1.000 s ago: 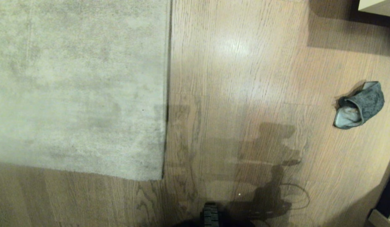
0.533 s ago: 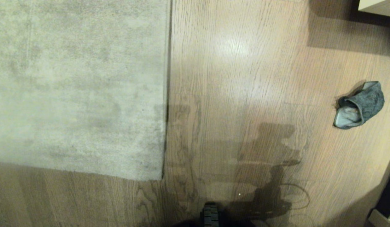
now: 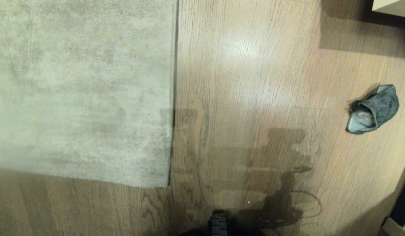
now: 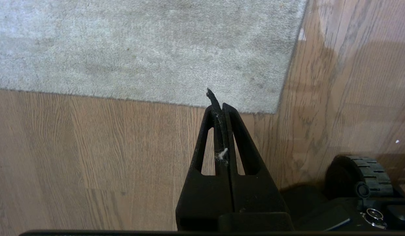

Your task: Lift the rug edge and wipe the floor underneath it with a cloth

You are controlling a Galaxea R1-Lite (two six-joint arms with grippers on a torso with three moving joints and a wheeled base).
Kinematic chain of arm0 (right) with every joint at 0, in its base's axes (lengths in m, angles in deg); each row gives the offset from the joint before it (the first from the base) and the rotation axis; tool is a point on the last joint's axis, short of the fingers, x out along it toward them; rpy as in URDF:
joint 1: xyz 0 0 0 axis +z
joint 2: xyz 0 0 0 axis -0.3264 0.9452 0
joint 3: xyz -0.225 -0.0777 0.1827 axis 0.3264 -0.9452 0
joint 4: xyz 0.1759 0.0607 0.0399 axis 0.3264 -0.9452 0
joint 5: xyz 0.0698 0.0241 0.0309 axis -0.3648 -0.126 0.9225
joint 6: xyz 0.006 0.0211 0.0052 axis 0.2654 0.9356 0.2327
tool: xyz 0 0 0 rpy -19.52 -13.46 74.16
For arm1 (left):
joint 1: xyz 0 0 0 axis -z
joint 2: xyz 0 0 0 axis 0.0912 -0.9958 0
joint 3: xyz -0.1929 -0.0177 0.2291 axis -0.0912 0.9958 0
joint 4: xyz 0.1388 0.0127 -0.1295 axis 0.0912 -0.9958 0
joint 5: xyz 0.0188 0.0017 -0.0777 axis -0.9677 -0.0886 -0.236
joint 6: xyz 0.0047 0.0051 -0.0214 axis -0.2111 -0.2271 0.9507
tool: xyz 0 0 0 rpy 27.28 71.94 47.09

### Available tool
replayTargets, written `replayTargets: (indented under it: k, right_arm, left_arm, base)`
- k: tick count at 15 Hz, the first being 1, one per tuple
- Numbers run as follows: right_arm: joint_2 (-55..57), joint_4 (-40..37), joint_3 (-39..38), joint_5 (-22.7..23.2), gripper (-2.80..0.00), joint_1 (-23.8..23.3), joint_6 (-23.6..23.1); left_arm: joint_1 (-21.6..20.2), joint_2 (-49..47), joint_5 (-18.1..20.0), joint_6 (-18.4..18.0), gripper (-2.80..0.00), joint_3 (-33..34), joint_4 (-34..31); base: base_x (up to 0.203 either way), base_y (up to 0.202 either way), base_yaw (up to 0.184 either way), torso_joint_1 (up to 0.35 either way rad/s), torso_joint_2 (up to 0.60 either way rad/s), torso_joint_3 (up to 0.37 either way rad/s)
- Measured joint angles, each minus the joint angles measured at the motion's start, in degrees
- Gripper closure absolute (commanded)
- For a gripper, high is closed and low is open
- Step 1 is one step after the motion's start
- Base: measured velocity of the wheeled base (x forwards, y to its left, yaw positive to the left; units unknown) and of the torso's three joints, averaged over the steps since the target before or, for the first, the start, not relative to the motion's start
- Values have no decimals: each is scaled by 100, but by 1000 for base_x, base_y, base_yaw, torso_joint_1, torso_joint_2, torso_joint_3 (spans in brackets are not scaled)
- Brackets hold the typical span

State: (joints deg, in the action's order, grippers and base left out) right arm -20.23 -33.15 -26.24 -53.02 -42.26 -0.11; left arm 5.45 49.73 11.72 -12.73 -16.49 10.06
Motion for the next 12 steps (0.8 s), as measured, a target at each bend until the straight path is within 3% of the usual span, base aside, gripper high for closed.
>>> replayTargets:
  k: [7, 12]
  right_arm:
    - [-97, 3, 0, -1, 0, 42, 9]
    - [-20, 3, 0, 2, 0, 461, 9]
  left_arm:
    - [0, 0, 0, -1, 0, 0, -2]
    - [0, 0, -4, 1, 0, 0, -2]
  base:
    - [0, 0, 0, 0, 0, 0]
    - [0, 0, 0, 0, 0, 0]
